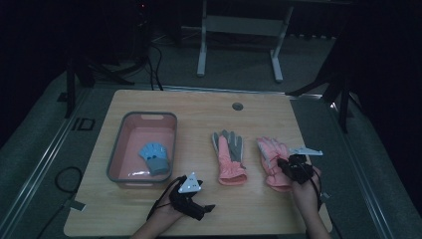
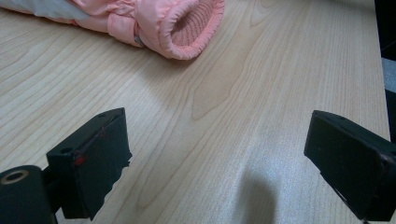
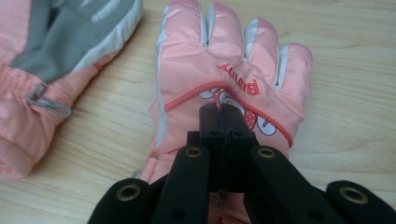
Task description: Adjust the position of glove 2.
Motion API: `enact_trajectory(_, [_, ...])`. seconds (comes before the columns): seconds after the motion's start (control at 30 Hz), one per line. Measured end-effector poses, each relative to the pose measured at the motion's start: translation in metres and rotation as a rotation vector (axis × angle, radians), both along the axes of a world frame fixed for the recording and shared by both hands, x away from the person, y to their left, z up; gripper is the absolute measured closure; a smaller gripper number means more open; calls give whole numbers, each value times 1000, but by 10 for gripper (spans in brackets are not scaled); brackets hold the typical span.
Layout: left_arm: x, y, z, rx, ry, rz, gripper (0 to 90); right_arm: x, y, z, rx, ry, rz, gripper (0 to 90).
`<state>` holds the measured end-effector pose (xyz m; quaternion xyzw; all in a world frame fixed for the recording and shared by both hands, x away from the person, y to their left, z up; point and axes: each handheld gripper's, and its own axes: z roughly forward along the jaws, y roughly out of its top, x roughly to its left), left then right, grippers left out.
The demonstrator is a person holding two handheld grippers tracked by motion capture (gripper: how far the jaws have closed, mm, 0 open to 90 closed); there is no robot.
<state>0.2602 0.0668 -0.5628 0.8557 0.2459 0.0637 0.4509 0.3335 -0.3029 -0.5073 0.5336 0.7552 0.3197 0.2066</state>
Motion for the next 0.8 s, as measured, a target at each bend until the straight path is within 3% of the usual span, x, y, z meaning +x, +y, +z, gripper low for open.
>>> enact_trajectory(0.33, [-1, -1, 0, 2, -2, -2, 69, 4, 3, -17, -2, 6, 4, 870])
enact_trajectory(0.47, [0, 0, 0, 1, 1, -2, 70, 4, -1, -15, 28, 11, 4, 825])
enact_trajectory(0.6, [0, 0, 0, 1, 3, -5, 69, 3, -8, -4, 64, -25, 62, 733])
enact_trajectory(0.73, [0, -1, 0, 1, 6, -6, 69, 6, -15, 9, 26, -62, 138, 699])
enact_trajectory(0.8, [0, -1, 0, 0, 6, -5, 70, 9, -18, 11, 21, -52, 175, 666])
